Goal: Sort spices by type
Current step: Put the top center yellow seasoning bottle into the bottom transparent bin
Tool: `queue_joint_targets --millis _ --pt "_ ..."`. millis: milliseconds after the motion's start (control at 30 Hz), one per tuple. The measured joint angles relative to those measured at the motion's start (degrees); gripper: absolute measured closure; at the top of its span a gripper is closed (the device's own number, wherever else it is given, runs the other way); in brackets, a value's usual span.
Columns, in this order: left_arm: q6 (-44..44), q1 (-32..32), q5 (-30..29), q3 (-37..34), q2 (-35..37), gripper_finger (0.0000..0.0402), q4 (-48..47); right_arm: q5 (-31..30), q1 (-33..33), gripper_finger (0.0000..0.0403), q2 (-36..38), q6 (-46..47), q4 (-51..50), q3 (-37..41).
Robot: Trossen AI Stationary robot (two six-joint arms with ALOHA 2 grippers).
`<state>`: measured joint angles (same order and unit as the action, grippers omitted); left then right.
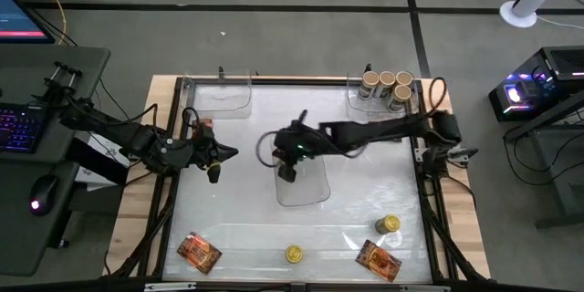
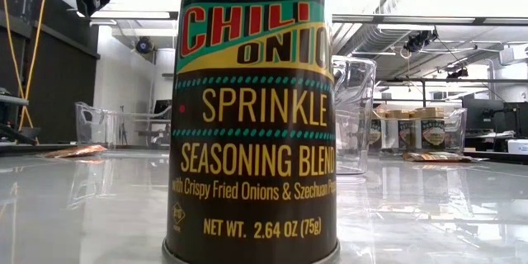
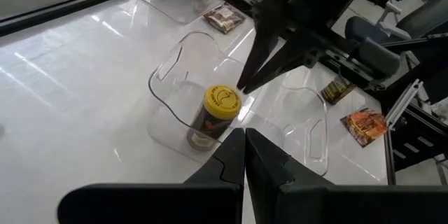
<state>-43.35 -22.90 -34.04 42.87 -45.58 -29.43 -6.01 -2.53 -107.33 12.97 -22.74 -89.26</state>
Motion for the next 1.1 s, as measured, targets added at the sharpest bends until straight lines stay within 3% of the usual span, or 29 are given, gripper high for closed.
queue_joint_targets --millis 100,233,467,633,900,1100 --pt "0.0 0.0 -0.1 0.0 0.0 0.0401 -0.1 5.3 1.2 0.0397 -4.7 -0.3 -9.8 -8.2" --pt "0.0 0.0 -0.1 0.0 0.0 0.0402 -0.3 10.7 1.6 0.0399 -9.5 -2.3 -16.1 -13.5" --pt "0.1 0.0 -1.5 0.0 0.0 0.0402 -0.9 10.6 1.4 0.0402 -12.1 -2.9 -16.6 -14.8" --pt "0.0 0.0 -2.0 0.0 0.0 0.0401 -0.9 5.9 1.3 0.0402 -12.2 -2.9 -17.9 -14.3" --pt "0.1 0.0 -2.2 0.0 0.0 0.0402 -1.1 4.7 1.4 0.0402 -12.2 -3.0 -21.3 -14.2" --pt "0.1 0.0 -2.2 0.0 0.0 0.0401 -1.2 0.1 1.5 0.0402 -12.2 -4.2 -24.4 -14.2"
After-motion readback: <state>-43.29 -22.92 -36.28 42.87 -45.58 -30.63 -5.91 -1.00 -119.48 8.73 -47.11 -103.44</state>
